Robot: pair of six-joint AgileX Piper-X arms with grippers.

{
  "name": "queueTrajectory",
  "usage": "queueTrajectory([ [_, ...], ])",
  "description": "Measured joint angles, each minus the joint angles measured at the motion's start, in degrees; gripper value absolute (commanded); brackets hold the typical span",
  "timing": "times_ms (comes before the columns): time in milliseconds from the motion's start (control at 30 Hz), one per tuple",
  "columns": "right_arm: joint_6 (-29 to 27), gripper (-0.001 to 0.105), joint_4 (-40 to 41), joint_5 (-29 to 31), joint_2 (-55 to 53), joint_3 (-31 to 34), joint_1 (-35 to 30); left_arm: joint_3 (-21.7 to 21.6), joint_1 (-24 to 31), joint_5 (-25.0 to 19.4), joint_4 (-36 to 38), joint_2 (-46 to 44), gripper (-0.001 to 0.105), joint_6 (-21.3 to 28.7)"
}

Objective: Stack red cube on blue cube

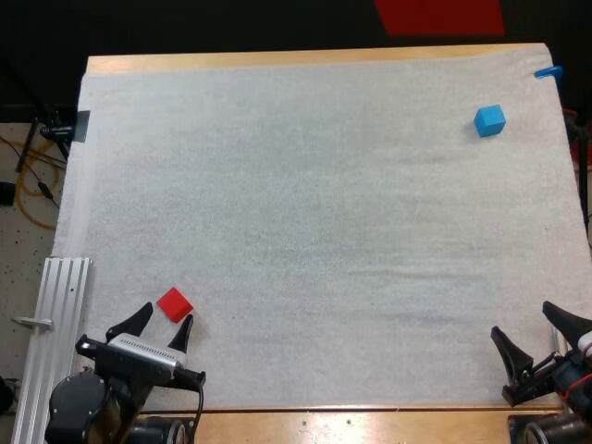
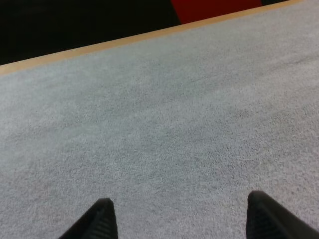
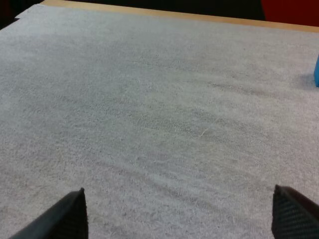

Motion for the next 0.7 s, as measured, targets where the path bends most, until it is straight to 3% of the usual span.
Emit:
queueTrajectory([
  [433, 1.2, 0.073, -0.1, 1.9, 0.5, -0.2, 0.0, -0.9, 0.0, -0.7, 0.3, 0.0, 0.056, 0.0],
  [700, 1.2, 0.073, -0.1, 2.3, 9.2, -7.7, 0.0, -13.5, 0.0, -3.4, 2.5, 4.9, 0.056, 0.5],
])
